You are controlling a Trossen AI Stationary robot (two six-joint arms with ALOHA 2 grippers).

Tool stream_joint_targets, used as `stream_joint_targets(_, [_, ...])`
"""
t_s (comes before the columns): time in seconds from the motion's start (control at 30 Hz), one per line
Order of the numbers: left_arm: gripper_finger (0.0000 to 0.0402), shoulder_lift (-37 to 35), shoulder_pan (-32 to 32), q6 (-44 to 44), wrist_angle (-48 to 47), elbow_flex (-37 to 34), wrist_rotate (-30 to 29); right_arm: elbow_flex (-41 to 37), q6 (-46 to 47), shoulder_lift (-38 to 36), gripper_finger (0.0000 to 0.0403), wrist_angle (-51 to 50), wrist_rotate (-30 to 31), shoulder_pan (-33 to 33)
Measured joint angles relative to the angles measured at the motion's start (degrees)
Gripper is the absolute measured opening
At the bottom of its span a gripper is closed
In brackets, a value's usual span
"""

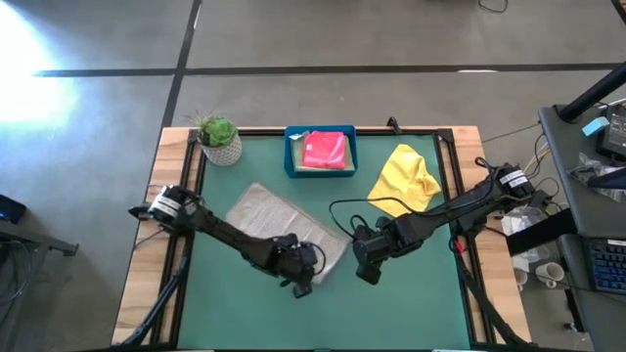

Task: Fold microfiber towels
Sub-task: Fold the gray microfiber towel

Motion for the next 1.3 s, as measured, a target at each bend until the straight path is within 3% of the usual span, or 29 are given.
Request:
stream_joint_targets(0.2, [0.0152,-1.3,-4.2,7.0,-17.4,0.1,4.7,0.0,0.1,0.0,0.0116,0.1,0.0,0.0])
stream_joint_targets(0.4, [0.0152,-2.4,-8.7,7.6,-29.9,-0.1,6.3,0.0,0.0,0.1,0.0116,1.8,0.0,0.0])
stream_joint_targets(0.67, [0.0152,-9.2,-14.3,7.4,-32.1,-0.2,7.3,0.0,-4.2,0.1,0.0116,7.4,0.0,0.0])
stream_joint_targets(0.93, [0.0152,-16.1,-21.3,3.9,-31.6,0.1,6.3,0.0,-19.5,1.3,0.0118,26.6,-0.2,0.0])
stream_joint_targets(1.13, [0.0152,-16.0,-27.0,-0.2,-29.8,0.0,2.7,0.0,-25.2,4.3,0.0142,38.2,-0.3,-0.4])
stream_joint_targets(1.3, [0.0152,-13.9,-28.1,-0.2,-27.4,-0.1,-1.6,1.6,-30.6,7.9,0.0145,39.5,-0.5,-1.2])
